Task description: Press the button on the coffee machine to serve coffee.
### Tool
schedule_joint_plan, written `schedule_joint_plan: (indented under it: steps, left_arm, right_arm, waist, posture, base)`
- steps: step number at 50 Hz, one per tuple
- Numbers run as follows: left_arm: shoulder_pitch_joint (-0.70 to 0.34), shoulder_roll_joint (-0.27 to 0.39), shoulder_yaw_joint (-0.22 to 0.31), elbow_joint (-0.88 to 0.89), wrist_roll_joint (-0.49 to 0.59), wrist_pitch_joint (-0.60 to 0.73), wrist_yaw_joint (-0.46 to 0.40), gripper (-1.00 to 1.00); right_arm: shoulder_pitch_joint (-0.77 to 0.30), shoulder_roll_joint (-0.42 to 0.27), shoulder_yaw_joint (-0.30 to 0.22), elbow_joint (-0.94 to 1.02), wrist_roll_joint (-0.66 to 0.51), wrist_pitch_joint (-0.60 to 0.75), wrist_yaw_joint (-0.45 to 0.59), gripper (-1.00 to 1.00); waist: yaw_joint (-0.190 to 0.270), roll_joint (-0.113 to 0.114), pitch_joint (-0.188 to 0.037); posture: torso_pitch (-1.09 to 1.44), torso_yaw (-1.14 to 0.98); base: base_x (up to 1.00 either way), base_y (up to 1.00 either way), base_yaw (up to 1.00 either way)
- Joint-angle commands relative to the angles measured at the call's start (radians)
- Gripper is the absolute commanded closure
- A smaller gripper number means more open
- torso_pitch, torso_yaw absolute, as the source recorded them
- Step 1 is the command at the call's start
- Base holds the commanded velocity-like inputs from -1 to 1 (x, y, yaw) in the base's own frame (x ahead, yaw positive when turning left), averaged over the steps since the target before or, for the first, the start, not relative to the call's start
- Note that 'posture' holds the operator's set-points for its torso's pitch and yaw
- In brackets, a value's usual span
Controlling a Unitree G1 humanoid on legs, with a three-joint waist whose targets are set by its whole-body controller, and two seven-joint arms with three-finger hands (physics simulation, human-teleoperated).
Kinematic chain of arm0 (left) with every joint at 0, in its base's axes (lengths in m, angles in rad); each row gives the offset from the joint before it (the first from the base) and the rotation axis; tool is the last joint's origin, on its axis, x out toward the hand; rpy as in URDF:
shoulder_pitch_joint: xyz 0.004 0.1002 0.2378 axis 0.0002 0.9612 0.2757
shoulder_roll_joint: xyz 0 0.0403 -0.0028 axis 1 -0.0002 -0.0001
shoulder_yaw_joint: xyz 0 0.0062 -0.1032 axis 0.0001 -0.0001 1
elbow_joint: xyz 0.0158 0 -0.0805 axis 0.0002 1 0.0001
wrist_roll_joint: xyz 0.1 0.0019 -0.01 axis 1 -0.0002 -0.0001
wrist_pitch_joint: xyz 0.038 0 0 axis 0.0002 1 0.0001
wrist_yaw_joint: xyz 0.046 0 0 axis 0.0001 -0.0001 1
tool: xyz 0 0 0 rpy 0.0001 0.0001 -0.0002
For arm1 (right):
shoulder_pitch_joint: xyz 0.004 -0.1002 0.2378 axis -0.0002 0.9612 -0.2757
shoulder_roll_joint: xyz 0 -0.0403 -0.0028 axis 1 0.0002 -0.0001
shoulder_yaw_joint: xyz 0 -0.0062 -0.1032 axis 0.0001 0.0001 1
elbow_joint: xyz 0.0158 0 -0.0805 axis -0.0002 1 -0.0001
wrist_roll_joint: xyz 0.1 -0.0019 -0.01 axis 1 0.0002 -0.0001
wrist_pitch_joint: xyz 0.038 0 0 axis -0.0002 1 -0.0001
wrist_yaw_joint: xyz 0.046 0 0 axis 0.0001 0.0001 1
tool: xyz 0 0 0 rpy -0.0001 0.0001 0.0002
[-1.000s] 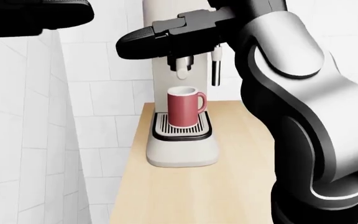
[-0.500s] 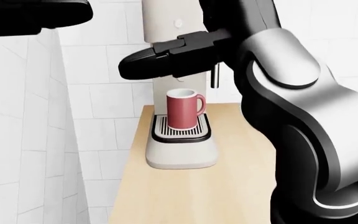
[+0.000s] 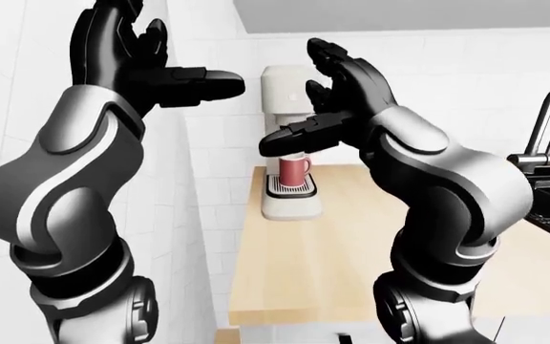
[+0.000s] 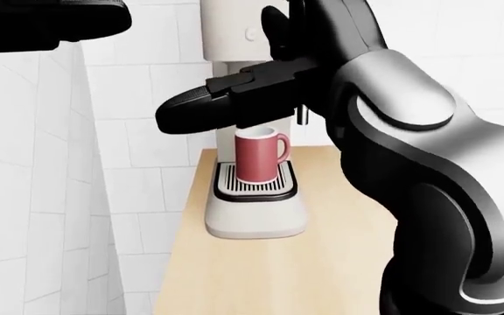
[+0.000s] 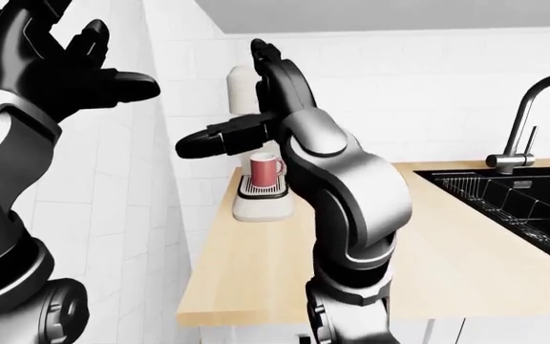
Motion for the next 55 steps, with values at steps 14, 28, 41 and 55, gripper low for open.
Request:
schedule_joint_plan:
  steps: [14,28,41,55]
  left_arm:
    - [-0.032,0.006,0.007,-0.006,0.004,-0.022,0.000,-1.00]
    - [-0.031,0.004,0.006,-0.010,0.003,-0.019,0.002,-1.00]
    - [-0.028,-0.008,-0.002,-0.015,0.010,-0.018,-0.001,-1.00]
    - [-0.031,-0.010,-0.001,-0.014,0.014,-0.016,-0.003,-1.00]
  right_arm:
    - [-0.026,-0.008,0.011,0.047,0.017,-0.048,-0.023,-1.00]
    - [-0.038,-0.004,0.039,0.137,-0.010,-0.132,0.000,-1.00]
    - [-0.028,-0.007,0.064,0.235,-0.083,-0.234,0.059,-1.00]
    - [-0.044,-0.008,0.046,0.346,-0.126,-0.337,0.103,-1.00]
  waist:
    - [-0.002,0.007,0.002]
    - [-0.004,0.009,0.001]
    - [-0.005,0.009,-0.001]
    - [-0.008,0.011,-0.002]
  posture:
    - [-0.75,0.00]
    - [-0.75,0.00]
    - [-0.75,0.00]
    - [-0.75,0.00]
  base:
    - [0.00,0.00,0.00]
    - [0.00,0.00,0.00]
    - [0.00,0.00,0.00]
    - [0.00,0.00,0.00]
